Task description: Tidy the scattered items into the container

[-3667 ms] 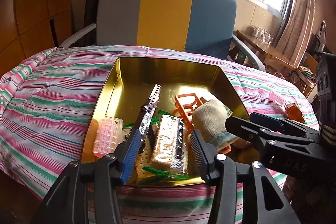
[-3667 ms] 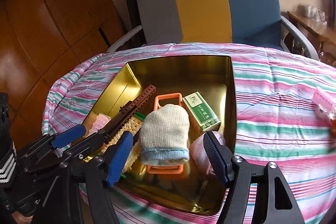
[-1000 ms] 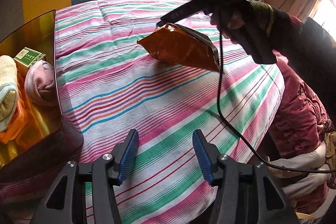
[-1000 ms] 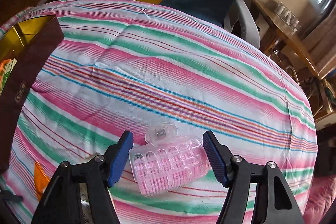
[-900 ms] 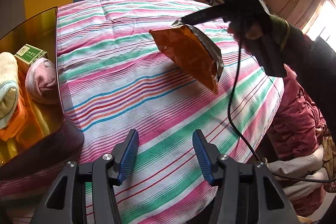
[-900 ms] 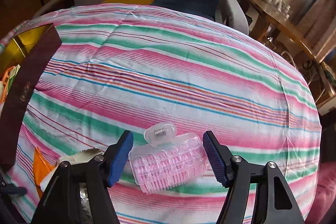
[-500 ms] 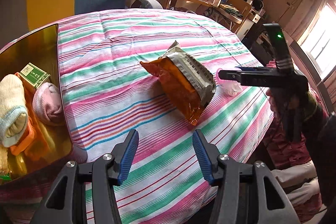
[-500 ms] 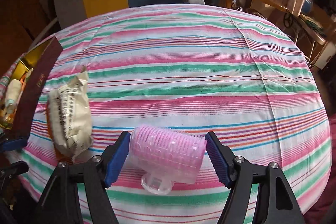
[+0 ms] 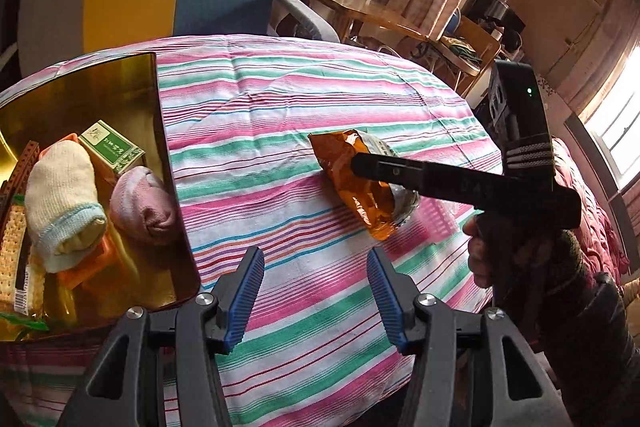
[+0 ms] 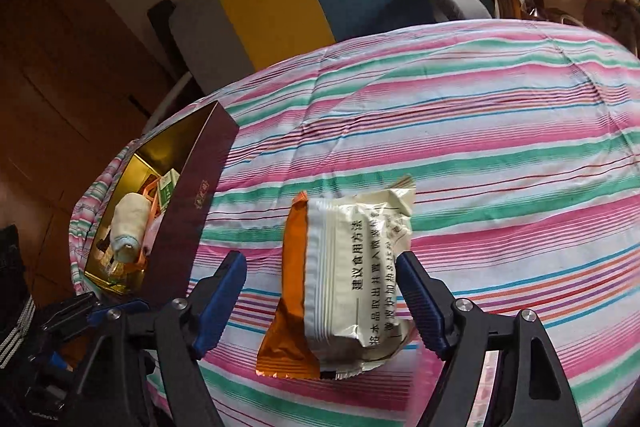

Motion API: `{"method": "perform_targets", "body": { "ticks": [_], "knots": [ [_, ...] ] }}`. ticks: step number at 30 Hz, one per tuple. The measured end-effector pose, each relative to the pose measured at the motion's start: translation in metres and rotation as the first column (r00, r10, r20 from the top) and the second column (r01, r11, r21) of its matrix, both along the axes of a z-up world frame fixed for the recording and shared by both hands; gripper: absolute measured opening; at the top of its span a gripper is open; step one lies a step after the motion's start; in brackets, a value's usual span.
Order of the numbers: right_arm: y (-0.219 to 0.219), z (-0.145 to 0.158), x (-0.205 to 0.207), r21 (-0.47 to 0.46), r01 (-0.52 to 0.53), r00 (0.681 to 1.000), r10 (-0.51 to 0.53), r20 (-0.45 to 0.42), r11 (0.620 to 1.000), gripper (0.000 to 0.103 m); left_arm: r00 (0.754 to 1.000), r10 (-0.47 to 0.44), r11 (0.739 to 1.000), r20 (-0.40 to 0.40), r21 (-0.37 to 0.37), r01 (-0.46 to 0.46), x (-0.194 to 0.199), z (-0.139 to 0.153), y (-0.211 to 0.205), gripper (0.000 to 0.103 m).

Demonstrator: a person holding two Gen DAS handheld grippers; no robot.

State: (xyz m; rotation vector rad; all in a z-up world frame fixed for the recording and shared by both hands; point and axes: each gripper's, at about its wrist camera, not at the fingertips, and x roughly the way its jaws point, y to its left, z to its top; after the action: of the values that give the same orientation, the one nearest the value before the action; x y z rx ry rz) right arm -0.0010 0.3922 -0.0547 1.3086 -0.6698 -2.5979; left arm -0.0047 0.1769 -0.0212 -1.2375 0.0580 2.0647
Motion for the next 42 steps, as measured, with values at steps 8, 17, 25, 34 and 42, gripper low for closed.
{"method": "perform_targets", "body": {
  "ticks": [8, 17, 25, 34, 42],
  "knots": [
    [0.004, 0.019, 0.036, -0.053, 0.041, 0.996, -0.045, -0.080, 0.998, 0.078, 0.999, -0.028, 1.000, -0.028, -0.006, 0.027, -0.011, 0.008, 0.013, 0.056],
    [0.047, 0.027, 0.100, -0.045, 0.232, 0.965, -0.236, -0.113, 0.972, 0.082, 0.986, -0.155, 0.982, -0.062, -0.118, 0.147, -0.026, -0.001, 0.059, 0.059],
    [0.059, 0.008, 0.118, -0.052, 0.284, 0.954, -0.288, -0.087, 0.957, 0.082, 0.980, -0.195, 0.974, -0.028, -0.121, 0.190, -0.046, -0.014, 0.072, 0.066],
    [0.065, -0.002, 0.119, -0.029, 0.294, 0.953, -0.295, -0.072, 0.955, 0.083, 0.977, -0.213, 0.967, -0.007, -0.145, 0.210, -0.055, -0.032, 0.086, 0.068],
    [0.059, -0.006, 0.109, 0.050, 0.270, 0.962, -0.267, -0.060, 0.962, 0.083, 0.982, -0.186, 0.971, -0.037, -0.161, 0.178, -0.044, -0.037, 0.089, 0.060]
  ]
}}
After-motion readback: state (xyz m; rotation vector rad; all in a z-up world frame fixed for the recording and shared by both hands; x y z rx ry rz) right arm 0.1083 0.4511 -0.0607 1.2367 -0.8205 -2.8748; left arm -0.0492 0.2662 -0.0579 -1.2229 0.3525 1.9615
